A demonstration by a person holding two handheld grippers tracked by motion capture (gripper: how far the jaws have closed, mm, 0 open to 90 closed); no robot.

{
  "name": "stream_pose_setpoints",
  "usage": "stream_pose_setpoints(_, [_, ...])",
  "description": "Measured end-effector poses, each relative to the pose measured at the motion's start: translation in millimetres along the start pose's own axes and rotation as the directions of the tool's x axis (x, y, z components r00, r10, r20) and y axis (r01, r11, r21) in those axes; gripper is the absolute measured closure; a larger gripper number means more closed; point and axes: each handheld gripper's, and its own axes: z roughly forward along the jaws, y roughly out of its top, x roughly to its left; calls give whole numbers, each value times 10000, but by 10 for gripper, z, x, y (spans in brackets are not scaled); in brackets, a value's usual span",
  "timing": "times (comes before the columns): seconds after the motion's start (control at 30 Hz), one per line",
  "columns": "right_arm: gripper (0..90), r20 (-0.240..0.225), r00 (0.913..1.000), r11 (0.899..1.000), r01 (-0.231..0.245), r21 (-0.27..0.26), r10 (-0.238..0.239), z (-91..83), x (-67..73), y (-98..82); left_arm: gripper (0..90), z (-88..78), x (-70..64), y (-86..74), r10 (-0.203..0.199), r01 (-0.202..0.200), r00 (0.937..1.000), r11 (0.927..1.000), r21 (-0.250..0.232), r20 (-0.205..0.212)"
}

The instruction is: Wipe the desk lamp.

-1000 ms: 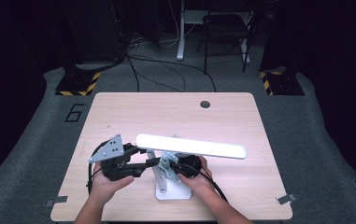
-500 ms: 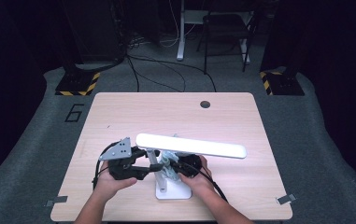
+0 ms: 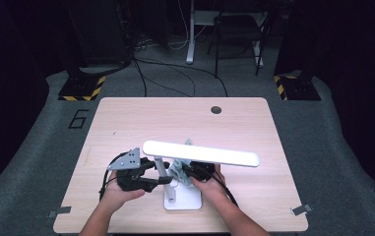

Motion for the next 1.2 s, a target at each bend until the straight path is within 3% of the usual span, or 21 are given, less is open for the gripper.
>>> stream_pose_setpoints(0.1, [566,-74,9996,9997,-257,42,258,13,-66,-2,504,-6,-13,-6,387,-384,9992,9988,302,-80])
stream_pose_setpoints(0.33, [577,85,9998,9997,-180,140,179,69,-161,53,527,44,-89,15,482,-459,9969,9982,379,-617])
stream_pose_setpoints(0.5, [621,198,9997,9993,-134,347,127,81,-181,111,528,41,-93,14,435,-410,9971,9984,399,-623])
stream_pose_setpoints(0.6, [619,249,9995,9996,-217,186,212,106,-183,158,528,40,-90,17,475,-449,9968,9981,413,-639])
stream_pose_setpoints(0.7, [552,153,9997,9989,-218,414,212,153,-191,182,527,39,-83,4,392,-377,9978,9989,290,-532])
stream_pose_setpoints(0.83, [496,56,9991,9990,-411,165,410,56,-225,183,525,38,-78,3,363,-349,9983,9989,302,-460])
stream_pose_setpoints(0.87, [487,62,9991,9990,-429,-150,430,11,-216,176,524,39,-77,1,351,-338,9983,9990,283,-459])
stream_pose_setpoints(0.97, [470,-341,9993,9990,137,-416,-151,-126,-180,158,522,38,-76,-2,348,-336,9982,9991,261,-491])
stream_pose_setpoints(1.03, [442,-245,9994,9992,230,-313,-238,-154,-134,123,521,43,-76,-6,281,-271,9986,9994,237,-445])
stream_pose_setpoints(1.1, [405,-104,9980,9976,627,296,-624,-144,-115,65,517,47,-71,-9,247,-238,9986,9995,197,-478])
stream_pose_setpoints(1.2, [389,2,9981,9978,621,213,-621,-117,-115,-26,514,57,-82,-17,253,-238,9980,9994,258,-587])
